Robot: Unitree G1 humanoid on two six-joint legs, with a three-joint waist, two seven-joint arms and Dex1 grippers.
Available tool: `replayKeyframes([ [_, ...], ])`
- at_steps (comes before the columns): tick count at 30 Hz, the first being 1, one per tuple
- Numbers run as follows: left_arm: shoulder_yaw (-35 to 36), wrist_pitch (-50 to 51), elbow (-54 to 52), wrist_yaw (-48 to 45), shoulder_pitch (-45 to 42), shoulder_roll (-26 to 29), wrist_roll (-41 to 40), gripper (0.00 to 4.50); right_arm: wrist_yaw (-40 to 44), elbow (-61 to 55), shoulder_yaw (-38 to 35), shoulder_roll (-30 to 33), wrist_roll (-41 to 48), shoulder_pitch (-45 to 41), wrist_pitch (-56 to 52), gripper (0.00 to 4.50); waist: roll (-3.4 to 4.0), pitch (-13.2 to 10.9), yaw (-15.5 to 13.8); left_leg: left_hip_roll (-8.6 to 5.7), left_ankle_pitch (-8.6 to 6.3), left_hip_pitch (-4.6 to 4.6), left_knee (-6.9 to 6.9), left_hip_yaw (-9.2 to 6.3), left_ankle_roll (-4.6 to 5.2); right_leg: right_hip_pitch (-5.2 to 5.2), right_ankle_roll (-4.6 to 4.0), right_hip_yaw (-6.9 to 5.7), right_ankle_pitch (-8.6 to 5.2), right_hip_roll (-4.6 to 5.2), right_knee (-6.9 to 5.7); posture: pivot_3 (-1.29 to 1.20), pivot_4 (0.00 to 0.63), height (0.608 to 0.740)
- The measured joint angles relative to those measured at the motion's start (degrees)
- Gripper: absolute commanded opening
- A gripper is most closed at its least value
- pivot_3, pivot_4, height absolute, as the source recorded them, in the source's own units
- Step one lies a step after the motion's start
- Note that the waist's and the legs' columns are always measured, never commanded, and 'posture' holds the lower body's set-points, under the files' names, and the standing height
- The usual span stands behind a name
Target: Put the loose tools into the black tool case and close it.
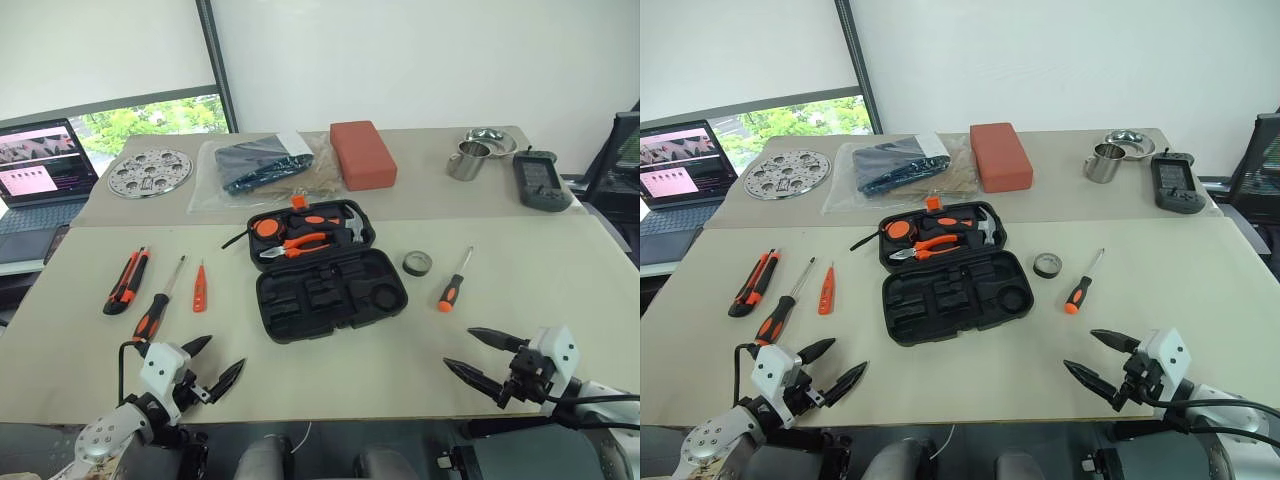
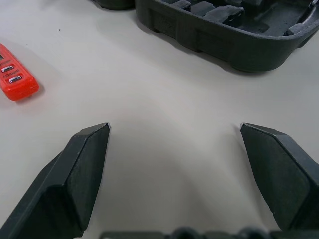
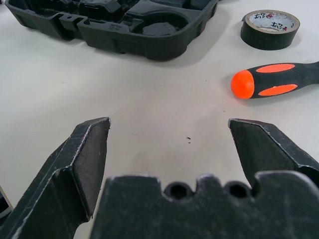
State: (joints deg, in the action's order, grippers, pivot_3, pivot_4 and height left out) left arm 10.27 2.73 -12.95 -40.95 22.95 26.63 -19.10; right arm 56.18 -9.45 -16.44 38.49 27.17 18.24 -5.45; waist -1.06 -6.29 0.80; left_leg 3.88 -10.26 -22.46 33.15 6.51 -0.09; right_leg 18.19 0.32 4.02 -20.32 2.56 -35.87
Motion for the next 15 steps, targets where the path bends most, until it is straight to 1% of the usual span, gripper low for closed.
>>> replayKeyframes([
  [11,-0.4,-1.0,0.6,-0.7,-0.5,-0.2,-0.2,4.5,-0.2,-0.2,0.0,-0.3,-1.1,-0.3,0.0,4.41,0.0,0.0,0.0,-0.01,0.01,0.0,0.0,0.0,0.01,0.0,0.0,-0.01,0.0,-0.02,0.0,0.0,0.15,0.74],
  [15,0.3,-0.4,-0.3,-0.4,-1.9,-0.4,-2.3,4.5,0.0,-0.5,0.0,-0.4,-0.9,-1.5,-0.1,4.41,0.0,0.0,0.0,-0.01,0.02,0.0,0.01,0.0,0.03,0.0,0.01,-0.04,0.0,-0.04,-0.01,0.0,0.15,0.74],
])
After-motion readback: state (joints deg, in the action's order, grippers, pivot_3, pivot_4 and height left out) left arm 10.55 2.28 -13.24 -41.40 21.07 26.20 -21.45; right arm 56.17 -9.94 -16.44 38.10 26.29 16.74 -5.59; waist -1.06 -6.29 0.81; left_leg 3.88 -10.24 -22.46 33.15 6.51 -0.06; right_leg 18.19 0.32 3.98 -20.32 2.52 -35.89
